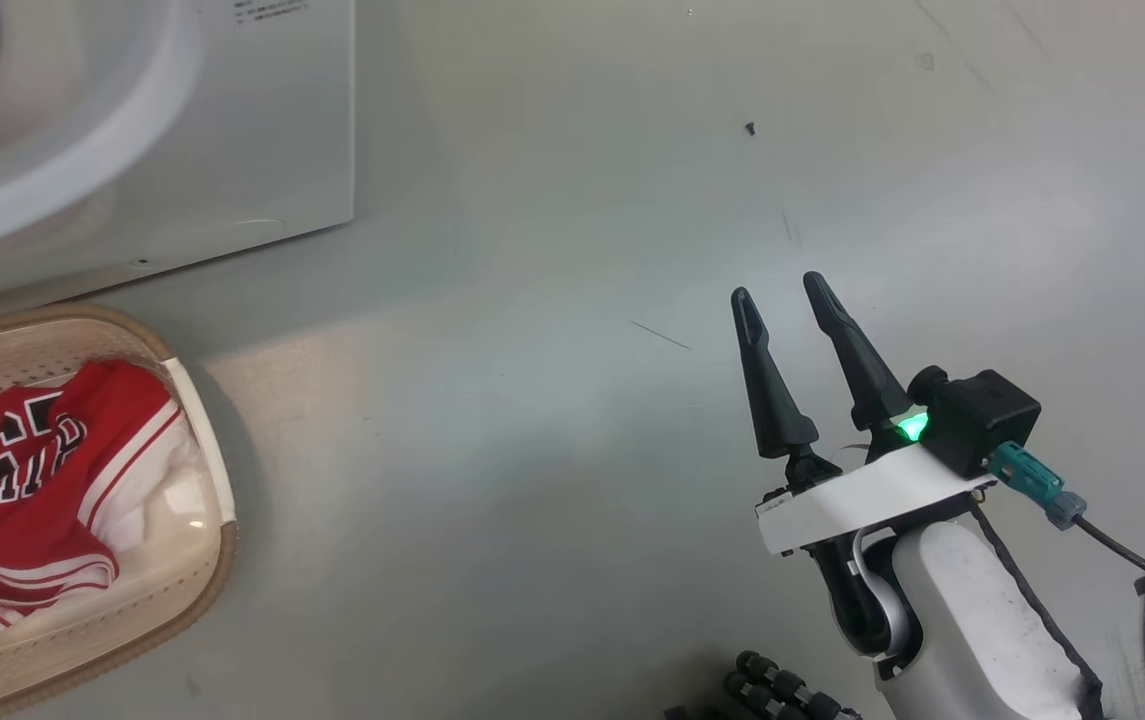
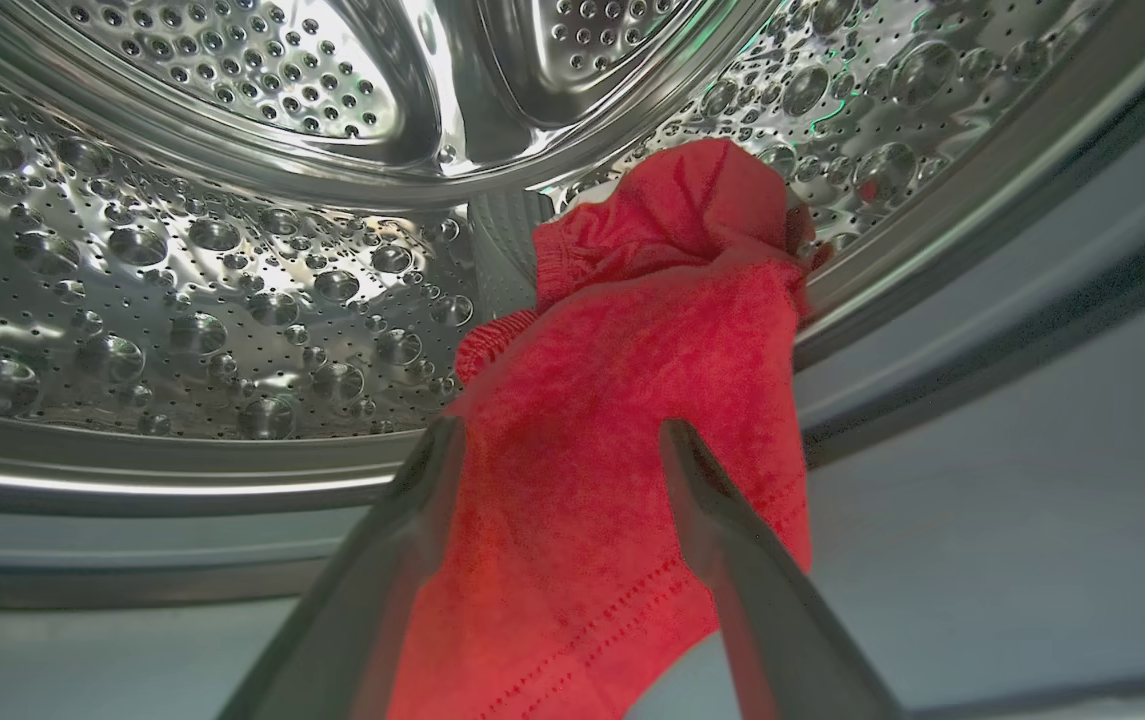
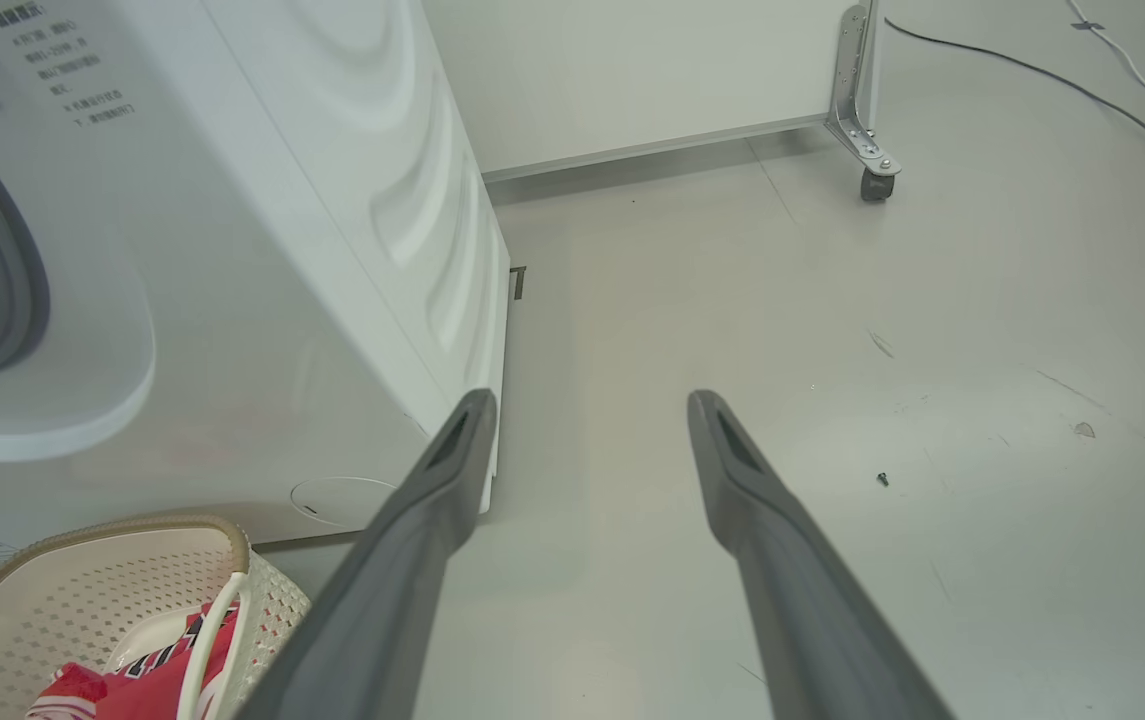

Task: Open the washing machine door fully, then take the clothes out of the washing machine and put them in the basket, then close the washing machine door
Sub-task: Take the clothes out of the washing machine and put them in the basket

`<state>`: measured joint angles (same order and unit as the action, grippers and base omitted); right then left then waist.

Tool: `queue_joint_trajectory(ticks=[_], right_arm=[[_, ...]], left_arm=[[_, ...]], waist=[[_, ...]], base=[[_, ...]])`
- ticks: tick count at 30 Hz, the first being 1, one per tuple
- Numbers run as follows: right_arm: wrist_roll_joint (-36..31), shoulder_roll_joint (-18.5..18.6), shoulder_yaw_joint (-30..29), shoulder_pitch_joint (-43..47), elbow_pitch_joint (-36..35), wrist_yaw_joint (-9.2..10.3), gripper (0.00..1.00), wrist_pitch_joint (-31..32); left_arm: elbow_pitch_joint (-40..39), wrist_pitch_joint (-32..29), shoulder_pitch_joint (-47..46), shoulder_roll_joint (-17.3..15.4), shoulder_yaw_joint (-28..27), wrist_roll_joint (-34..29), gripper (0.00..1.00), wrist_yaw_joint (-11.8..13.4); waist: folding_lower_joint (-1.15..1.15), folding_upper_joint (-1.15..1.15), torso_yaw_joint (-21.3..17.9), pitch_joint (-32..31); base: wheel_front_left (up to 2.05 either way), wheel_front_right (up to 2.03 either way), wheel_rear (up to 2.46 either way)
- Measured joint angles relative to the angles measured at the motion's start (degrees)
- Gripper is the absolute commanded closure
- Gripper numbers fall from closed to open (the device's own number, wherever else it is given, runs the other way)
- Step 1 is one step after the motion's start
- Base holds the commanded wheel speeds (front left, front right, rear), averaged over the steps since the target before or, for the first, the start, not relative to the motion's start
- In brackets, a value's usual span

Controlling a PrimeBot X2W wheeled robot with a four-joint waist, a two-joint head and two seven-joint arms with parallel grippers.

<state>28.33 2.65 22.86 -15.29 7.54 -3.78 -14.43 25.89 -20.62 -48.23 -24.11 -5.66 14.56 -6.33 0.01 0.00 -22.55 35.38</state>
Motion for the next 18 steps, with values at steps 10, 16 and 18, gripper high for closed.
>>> queue_joint_trajectory(ticks=[10,16,18], right_arm=[[0.57,-0.11,0.65,-0.48,-0.49,1.00,0.00,0.00],[0.57,-0.11,0.79,-0.51,-0.59,1.51,0.00,0.00],[0.57,-0.11,0.94,-0.52,-0.62,1.52,0.00,0.00]], left_arm=[[6.00,-3.72,-5.25,-1.47,-0.08,-0.04,0.00,0.56],[8.38,-4.63,-7.57,-1.40,0.08,-0.07,0.00,1.07],[9.11,-5.09,-8.30,-1.41,0.26,-0.33,0.00,1.49]], waist=[[0.00,0.00,-3.27,1.20],[-0.01,0.00,-3.60,1.57],[-0.01,0.00,-3.62,1.72]], base=[[0.00,0.00,0.00],[0.00,0.00,0.00],[0.00,0.00,0.00]])
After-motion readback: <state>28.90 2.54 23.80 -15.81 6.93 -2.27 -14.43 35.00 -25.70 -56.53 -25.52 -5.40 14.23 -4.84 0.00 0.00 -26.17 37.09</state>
